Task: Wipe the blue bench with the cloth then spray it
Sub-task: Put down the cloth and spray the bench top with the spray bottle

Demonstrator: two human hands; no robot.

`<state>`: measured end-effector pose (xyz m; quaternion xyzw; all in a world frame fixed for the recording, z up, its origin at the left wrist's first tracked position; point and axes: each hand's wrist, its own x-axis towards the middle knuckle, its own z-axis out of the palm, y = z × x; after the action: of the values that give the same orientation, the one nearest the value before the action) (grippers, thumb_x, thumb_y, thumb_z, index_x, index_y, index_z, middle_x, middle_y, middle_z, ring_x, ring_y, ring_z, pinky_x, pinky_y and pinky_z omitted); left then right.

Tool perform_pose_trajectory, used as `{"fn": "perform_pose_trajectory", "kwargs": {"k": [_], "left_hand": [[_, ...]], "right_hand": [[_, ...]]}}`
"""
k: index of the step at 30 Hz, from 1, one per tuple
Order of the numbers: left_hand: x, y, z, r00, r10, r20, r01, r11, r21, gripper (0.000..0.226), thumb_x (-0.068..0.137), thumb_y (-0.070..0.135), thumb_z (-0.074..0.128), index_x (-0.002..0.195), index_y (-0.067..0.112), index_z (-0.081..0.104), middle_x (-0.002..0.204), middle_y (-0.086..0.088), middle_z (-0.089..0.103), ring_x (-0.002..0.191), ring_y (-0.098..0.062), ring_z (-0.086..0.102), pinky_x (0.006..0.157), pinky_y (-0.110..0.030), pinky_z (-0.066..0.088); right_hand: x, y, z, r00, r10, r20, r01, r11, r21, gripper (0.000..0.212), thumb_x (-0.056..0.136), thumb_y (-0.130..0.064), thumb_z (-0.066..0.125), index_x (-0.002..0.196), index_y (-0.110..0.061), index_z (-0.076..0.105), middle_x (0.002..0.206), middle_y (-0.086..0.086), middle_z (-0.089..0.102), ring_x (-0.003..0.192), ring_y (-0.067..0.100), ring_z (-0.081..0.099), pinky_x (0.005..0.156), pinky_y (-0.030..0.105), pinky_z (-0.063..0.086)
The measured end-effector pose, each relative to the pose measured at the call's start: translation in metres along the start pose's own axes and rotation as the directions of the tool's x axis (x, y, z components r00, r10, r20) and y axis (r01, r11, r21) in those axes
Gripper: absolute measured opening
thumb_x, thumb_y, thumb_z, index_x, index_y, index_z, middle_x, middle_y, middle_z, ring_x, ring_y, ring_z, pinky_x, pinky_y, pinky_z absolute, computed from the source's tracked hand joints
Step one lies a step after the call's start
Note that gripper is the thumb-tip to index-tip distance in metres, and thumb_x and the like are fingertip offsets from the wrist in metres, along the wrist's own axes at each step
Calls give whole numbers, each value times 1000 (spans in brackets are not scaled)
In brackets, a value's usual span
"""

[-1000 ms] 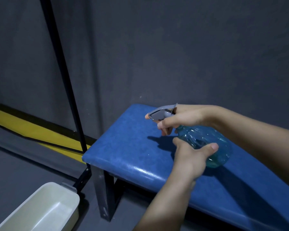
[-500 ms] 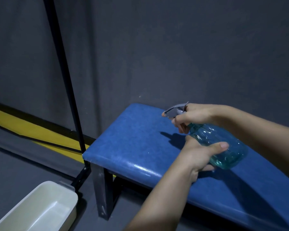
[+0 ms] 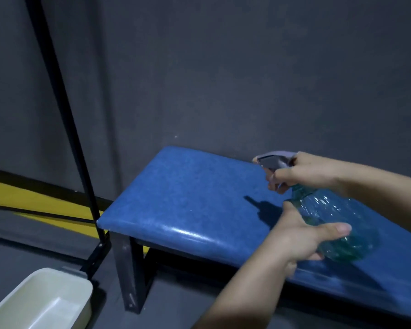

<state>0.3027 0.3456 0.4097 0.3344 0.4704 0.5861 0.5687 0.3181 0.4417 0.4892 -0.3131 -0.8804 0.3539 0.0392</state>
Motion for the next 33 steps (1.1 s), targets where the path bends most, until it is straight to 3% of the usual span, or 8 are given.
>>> {"fn": "perform_pose_trajectory", "kwargs": {"k": [3,8,13,17,20,22,25,33], "left_hand": [[-1,2,8,999,18,46,-19,1000,2,53,83,25,70,124,29,38,136,3,56,117,-22,61,89,-43,53],[-6,-1,30,994,4,108,0,999,-35,45,86,24,67,124,28,42,135,-1,57,117,-26,61,91,-50,52],[-21,-21,60,997,32,76,-25,995,-95,53,86,23,66,128,33,36,121,12,62,89,-2,64,82,-40,53],[-32,-34,86,991,16,135,3,990,-138,40,89,22,62,116,39,37,101,25,59,84,4,59,72,-29,52],[-38,-41,103,979,-10,202,34,993,-115,39,91,25,60,120,39,39,111,23,60,95,-2,61,74,-30,53],[-36,-44,112,973,-10,232,36,994,-105,49,91,27,59,132,41,35,129,15,58,110,-11,61,82,-40,54],[-28,-48,118,965,-18,261,37,997,-69,59,91,29,58,137,51,27,137,13,53,118,-15,59,92,-49,52],[24,-64,130,965,38,258,-38,999,-2,60,94,34,52,131,68,20,133,23,50,110,-6,60,70,-31,58]], "right_hand": [[-11,8,-13,987,120,-108,-120,993,2,22,86,-11,56,105,-4,63,82,12,70,73,26,63,70,34,50],[-34,19,-25,930,306,-202,-319,947,-36,25,87,-22,56,67,-7,62,76,14,70,65,26,62,63,31,49],[-62,27,-25,965,261,15,-261,964,51,13,90,-15,56,100,-12,64,93,12,69,104,36,65,99,52,45],[-85,44,-25,952,305,23,-305,951,51,24,91,-16,55,115,-16,59,85,11,67,87,35,66,94,53,48],[-104,65,-32,924,372,-92,-370,928,36,12,91,-22,57,92,-16,67,69,6,64,64,22,66,75,42,53],[-114,79,-39,882,438,-172,-438,898,39,26,90,-27,58,67,-18,61,60,3,64,54,17,62,63,31,48],[-121,96,-47,857,466,-222,-448,885,129,27,90,-30,59,64,-22,58,62,2,66,49,11,62,53,23,47],[-111,139,-72,813,506,-288,-454,861,231,35,85,-46,59,79,-11,65,92,9,73,89,25,64,77,35,45]]}}
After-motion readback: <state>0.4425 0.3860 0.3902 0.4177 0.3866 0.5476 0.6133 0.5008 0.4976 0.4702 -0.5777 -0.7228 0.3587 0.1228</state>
